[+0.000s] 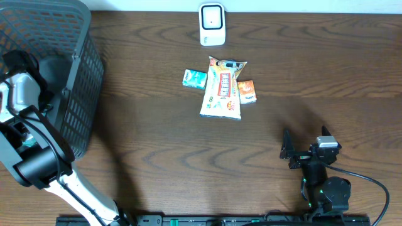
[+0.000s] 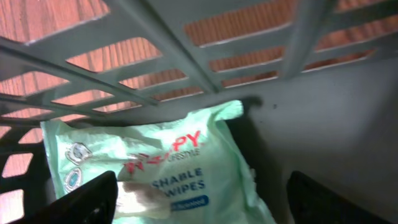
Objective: Scan the item barcode
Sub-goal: 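Grasp the pale green washable wipes pack with the left gripper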
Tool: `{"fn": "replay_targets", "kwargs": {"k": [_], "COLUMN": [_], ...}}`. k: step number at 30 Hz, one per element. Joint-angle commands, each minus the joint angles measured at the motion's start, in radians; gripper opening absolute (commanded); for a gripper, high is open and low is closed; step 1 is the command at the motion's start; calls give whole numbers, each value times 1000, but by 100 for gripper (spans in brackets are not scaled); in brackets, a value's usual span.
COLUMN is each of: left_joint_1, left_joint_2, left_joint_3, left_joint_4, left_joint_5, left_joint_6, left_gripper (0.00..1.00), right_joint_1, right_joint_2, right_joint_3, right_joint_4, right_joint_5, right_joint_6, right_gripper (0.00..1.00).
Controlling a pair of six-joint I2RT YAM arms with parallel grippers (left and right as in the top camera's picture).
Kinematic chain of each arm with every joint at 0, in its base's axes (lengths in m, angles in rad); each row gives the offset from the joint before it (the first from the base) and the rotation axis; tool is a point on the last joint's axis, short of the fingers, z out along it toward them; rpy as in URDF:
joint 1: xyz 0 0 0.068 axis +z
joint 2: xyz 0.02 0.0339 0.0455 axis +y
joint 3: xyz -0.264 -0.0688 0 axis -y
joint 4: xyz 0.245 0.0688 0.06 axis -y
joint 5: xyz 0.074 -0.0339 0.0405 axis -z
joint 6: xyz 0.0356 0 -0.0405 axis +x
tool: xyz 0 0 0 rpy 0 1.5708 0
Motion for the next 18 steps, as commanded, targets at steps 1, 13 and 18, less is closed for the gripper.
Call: {"fn": "replay_targets", "kwargs": {"k": [1, 13, 18], "left_joint_1": [12, 19, 36], "left_joint_2": [10, 11, 11], "left_joint_3": [-7, -51, -87], "left_joint_4": [-9, -23, 2], "left_joint_5": [12, 12, 11], "left_joint_6": [-12, -12, -1], "left_gripper": [83, 75, 70], "right_joint_1": [-6, -6, -6], "right_joint_2": [-1, -1, -1], "right_joint_3": [-3, -3, -3], "right_joint_4": [-4, -4, -4], "right_joint_5": [8, 8, 8], "right_joint_6": [-1, -1, -1], "right_gripper": [99, 99, 99]}}
